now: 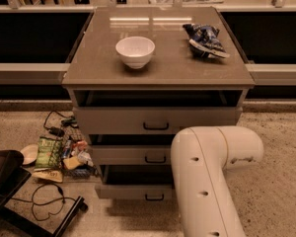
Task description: Open bottom drawer
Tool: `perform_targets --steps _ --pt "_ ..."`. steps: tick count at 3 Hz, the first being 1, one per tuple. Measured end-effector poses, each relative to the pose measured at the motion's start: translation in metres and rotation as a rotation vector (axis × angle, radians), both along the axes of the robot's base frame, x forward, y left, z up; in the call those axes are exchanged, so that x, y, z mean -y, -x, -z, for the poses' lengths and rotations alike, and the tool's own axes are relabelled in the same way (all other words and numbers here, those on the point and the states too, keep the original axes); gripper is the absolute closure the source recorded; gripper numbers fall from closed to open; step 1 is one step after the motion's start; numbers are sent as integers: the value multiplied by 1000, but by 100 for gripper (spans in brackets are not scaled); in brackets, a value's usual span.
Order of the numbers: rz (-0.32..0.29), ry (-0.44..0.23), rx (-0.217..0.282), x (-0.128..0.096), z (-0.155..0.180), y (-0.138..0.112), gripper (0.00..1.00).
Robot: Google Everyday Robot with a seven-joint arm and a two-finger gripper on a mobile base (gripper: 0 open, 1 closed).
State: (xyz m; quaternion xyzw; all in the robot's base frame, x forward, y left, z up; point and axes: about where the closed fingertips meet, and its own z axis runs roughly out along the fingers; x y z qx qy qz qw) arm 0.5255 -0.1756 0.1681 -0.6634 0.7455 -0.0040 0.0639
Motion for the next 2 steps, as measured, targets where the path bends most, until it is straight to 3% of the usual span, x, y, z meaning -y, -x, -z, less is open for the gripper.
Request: perform_targets --steps 2 --pt "20 20 -26 7 0 10 81"
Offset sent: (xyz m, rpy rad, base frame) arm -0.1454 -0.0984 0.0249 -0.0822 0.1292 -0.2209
